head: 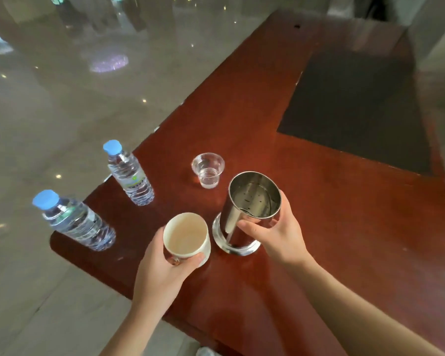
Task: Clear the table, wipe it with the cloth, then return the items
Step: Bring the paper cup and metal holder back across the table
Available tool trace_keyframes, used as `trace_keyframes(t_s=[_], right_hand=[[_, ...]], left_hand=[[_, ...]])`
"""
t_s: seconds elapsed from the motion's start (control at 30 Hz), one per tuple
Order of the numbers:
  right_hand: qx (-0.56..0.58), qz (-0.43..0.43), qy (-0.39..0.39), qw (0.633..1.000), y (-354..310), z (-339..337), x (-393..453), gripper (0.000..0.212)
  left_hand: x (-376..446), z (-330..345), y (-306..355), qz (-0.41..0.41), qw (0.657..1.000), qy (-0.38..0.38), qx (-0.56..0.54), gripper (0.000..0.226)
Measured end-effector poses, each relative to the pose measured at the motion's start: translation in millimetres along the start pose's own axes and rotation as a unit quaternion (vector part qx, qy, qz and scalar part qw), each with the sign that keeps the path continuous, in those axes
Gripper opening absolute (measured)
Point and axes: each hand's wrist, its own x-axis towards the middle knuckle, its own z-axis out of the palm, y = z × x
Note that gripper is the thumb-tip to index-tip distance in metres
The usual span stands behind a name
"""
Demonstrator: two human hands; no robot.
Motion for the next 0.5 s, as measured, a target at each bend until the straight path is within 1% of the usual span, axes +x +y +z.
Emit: trace_keyframes(t_s=[0.13, 0.27, 0.33, 0.43, 0.5], right_hand=[[-0.023, 0.012, 0.094, 0.995, 3.8, -64.1, -29.2, 0.076], [-0.023, 0.028, 0.203, 0.978, 8.2, -126.5, -58.8, 0.077], [-0.022, 0.04, 0.254, 0.966, 12.8, -156.2, -70.9, 0.08], [-0.046, 0.055, 0.314, 0.947, 21.0, -197.3, -82.4, 0.082], [-0.057, 0.064, 0.332, 0.939, 28.9, -223.8, -83.4, 0.083]], left_hand=[[6.2, 51.4, 33.2, 0.049, 0.994, -0.096, -0.013, 0.075], [13.5, 108.3, 77.6, 0.107, 0.978, -0.177, -0.006, 0.067], [17.0, 138.3, 101.5, 0.128, 0.969, -0.213, 0.004, 0.074], [21.6, 185.2, 135.3, 0.158, 0.958, -0.24, 0.009, 0.075], [25.5, 215.9, 154.0, 0.178, 0.953, -0.247, 0.01, 0.08]])
